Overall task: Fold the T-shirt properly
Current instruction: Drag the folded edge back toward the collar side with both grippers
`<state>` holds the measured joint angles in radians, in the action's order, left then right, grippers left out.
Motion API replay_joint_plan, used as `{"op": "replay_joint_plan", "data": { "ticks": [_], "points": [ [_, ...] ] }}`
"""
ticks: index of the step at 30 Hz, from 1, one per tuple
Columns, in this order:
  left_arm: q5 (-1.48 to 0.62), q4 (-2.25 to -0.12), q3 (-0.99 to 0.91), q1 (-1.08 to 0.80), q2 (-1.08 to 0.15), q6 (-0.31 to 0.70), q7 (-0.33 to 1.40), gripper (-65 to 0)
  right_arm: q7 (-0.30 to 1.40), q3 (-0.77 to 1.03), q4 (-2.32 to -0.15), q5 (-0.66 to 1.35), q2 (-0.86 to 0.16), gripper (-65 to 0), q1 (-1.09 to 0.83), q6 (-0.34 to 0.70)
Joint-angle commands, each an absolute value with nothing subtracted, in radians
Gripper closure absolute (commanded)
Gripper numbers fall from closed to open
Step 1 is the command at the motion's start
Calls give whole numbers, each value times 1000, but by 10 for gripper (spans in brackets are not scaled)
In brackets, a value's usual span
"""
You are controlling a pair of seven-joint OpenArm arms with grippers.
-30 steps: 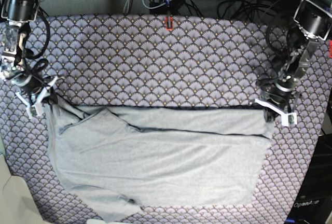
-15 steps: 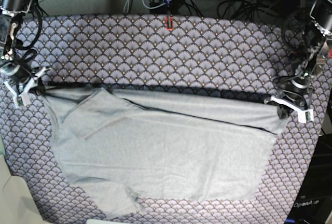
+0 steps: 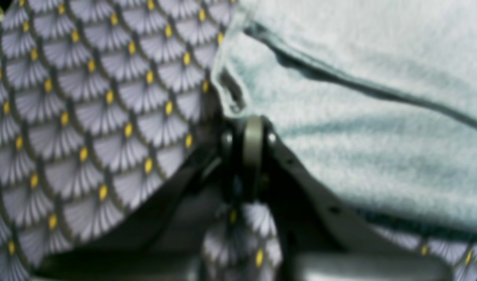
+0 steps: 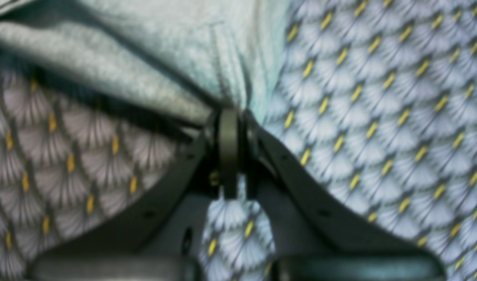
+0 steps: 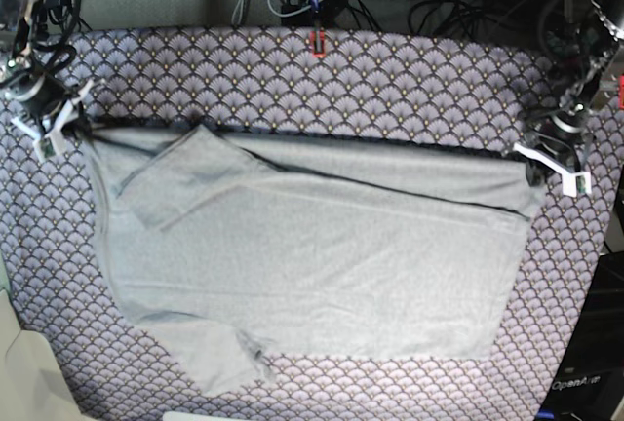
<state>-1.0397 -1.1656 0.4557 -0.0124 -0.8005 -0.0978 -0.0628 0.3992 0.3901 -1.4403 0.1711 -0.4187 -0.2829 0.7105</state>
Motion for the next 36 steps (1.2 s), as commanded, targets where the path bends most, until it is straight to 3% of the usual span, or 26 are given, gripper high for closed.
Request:
{"op": "replay_joint_plan", "data": {
  "ticks": [1, 6, 13, 26, 36],
  "points": [
    [-1036, -1170, 443, -19, -842, -102, -94, 0, 390, 423, -1468, 174, -443, 0, -291, 698],
    [-1040, -1170, 443, -81, -845, -25, -94, 0, 389, 476, -1492, 174, -409, 0, -335, 698],
    [-1035, -1204, 283, -248, -845, -22, -94, 0, 384, 598, -1497, 168, -338, 0, -389, 698],
    [-978, -1319, 82, -532, -839, -21, -94, 0, 91, 679, -1494, 71, -191, 0, -550, 698],
    [-889, -1307, 77, -559, -782, -21, -93, 0, 8, 733, -1489, -7, -128, 0, -545, 698]
  ]
}}
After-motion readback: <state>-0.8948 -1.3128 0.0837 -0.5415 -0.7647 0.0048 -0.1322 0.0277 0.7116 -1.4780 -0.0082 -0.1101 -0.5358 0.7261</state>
